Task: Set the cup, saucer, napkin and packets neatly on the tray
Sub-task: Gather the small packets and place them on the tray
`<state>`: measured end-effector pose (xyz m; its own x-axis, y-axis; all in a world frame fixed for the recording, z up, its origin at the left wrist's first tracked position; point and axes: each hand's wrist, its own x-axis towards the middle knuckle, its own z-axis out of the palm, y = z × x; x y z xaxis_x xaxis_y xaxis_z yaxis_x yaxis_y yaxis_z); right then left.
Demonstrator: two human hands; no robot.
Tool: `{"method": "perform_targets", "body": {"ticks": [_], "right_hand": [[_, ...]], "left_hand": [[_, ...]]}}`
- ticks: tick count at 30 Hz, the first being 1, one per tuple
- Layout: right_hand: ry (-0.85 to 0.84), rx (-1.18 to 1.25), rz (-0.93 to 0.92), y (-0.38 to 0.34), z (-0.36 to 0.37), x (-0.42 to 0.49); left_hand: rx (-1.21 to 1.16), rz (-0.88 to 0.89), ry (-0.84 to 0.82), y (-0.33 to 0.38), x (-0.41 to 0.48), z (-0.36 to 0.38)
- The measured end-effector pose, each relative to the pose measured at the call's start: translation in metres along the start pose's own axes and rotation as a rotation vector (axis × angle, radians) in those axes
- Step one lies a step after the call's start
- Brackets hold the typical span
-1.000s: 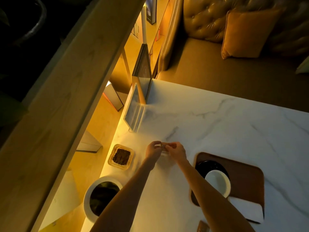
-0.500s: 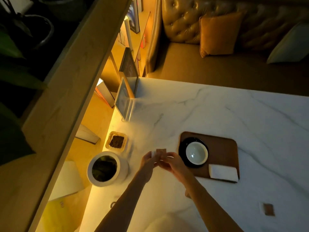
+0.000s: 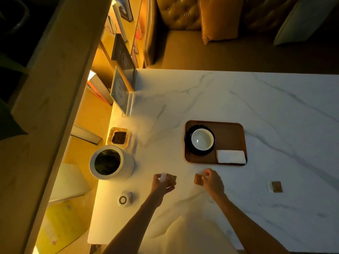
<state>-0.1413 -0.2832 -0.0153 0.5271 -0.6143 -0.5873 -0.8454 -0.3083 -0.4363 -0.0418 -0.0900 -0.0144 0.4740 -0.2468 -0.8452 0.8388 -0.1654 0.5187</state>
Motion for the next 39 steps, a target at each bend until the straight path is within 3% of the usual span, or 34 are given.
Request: {"method": "perform_targets", "body": {"ticks": [7,15,19,24,32,39], "right_hand": [[-0.004,-0.218,0.047,0.004,0.017,0.002],[-0.059,0.122,0.064,0.017,0.024,-0.018],[-0.083,0.356,0.114,0.029,0.011,-0.036],[-0.139,0.584,0.037,0.035,-0.016,-0.063],[-0.129,0.516,-0.134,0.051,-0.047,-0.076],[-0.126,0.513,-0.161,0.087,-0.085,-0.050]], "left_hand": [[0.158,0.079,0.020,-0.004,-0.008,-0.017],[0.119,0.132,-0.016,-0.002,-0.024,-0.028],[0.181,0.088,-0.110,-0.009,-0.022,-0.020],[0.238,0.029,-0.251,-0.017,-0.022,0.008],[0.438,0.013,-0.521,-0.031,-0.042,0.079],[0.595,0.097,-0.492,-0.041,-0.064,0.149]]}}
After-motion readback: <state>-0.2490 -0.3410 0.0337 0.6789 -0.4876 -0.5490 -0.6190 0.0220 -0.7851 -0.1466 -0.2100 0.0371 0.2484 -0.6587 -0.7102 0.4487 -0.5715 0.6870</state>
